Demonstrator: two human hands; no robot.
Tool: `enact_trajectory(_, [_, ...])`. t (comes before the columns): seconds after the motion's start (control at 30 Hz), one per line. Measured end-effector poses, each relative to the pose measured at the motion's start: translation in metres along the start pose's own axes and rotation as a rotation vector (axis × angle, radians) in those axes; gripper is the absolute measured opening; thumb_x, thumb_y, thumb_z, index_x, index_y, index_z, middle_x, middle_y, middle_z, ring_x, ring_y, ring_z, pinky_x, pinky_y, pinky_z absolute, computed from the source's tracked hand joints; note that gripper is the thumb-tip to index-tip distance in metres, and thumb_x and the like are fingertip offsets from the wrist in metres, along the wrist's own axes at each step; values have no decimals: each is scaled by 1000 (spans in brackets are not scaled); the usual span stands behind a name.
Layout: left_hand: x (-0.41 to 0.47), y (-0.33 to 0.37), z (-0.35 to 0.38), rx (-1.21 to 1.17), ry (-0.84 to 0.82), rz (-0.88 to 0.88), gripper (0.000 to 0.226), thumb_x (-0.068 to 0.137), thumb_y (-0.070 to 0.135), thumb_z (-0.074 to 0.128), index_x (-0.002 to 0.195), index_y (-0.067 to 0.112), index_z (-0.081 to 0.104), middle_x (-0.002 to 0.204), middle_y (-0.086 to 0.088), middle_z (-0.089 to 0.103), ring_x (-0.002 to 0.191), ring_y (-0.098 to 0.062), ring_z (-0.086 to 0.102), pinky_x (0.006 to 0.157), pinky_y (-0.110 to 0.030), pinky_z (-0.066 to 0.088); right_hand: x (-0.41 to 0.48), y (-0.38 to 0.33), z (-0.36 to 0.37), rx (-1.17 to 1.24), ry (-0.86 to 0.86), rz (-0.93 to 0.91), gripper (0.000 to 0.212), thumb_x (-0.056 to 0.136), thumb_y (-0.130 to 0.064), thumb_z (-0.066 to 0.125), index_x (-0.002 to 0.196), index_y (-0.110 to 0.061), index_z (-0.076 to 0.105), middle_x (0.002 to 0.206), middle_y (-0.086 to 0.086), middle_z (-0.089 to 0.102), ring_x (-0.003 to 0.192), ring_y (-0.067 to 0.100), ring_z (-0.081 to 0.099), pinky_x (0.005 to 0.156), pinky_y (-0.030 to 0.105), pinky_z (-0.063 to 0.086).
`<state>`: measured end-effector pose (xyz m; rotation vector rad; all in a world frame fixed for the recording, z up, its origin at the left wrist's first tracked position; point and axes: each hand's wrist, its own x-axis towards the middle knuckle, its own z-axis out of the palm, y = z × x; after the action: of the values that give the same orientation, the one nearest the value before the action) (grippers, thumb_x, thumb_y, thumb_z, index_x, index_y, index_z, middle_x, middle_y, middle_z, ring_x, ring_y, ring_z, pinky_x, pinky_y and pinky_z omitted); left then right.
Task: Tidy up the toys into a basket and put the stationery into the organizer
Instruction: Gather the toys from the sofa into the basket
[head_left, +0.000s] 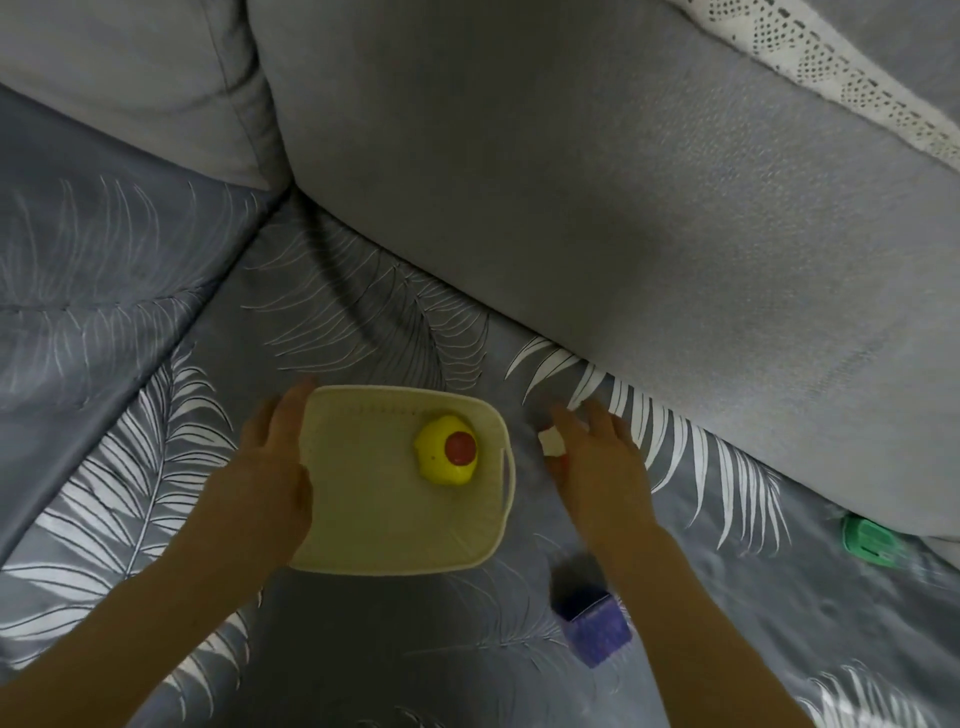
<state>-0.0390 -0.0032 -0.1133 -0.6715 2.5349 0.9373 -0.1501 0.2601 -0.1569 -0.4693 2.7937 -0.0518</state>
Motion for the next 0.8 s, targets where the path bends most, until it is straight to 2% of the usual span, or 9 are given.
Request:
enact_trajectory(0.03, [1,-4,1,100,30,80,84,79,33,65,147,17,19,149,-19,25,116,-44,51,91,-53,46,3,2,8,-59,-65,-3,46,85,-26,67,129,-23,53,134,14,50,117,36,52,92,44,47])
enact_trajectory(0.1, [6,-14,5,387,-31,239,120,54,77,56,146,10,18,153,-17,16,135,-47,28,98,-60,37,8,5,19,-131,-126,-3,46,89,-30,63,133,-24,50,132,14,49,113,34,53,94,41,47])
enact_trajectory(0.17, [10,-20,5,584,-107,370,142,35,90,50,148,9,17,154,-17,19,139,-46,18,98,-68,33,13,5,24,-134,-132,20,43,91,-24,60,133,-22,50,127,14,52,109,33,54,92,39,49])
enact_trajectory(0.3, [15,-14,0,744,-153,489,157,19,92,52,150,14,15,154,-21,19,140,-44,17,95,-73,32,13,1,17,-64,-49,26,39,88,-20,63,126,-18,54,119,14,55,102,32,54,84,38,51])
enact_trajectory(0.47, [11,-11,1,761,-177,610,160,18,93,47,150,11,9,157,-19,7,143,-42,10,100,-70,27,2,-17,-24,138,268,-5,49,75,-24,75,120,-19,56,116,7,59,102,30,50,81,40,45])
enact_trajectory(0.6, [6,-16,1,789,-258,639,165,14,82,69,151,16,6,158,-20,6,143,-42,9,105,-66,25,-20,-46,-61,322,465,-37,50,73,-31,78,117,-20,57,118,-1,59,107,22,43,84,33,41])
enact_trajectory(0.67, [11,-15,2,784,-218,648,163,16,78,73,151,18,5,157,-23,7,143,-42,12,107,-61,28,-33,-64,-68,423,482,-80,53,71,-31,81,116,-22,55,120,-5,56,109,15,41,84,31,42])
enact_trajectory(0.73, [14,-14,2,772,-177,651,163,17,81,70,151,18,3,155,-26,9,142,-42,13,111,-54,22,-45,-80,-58,511,424,-181,57,69,-26,83,116,-24,50,119,-11,51,108,7,41,88,26,41])
enact_trajectory(0.8, [13,-15,4,742,-165,652,162,18,85,65,151,17,2,155,-27,10,143,-44,9,113,-54,15,-52,-94,-41,508,328,-221,58,70,-26,80,117,-26,45,119,-11,51,104,5,46,90,13,37])
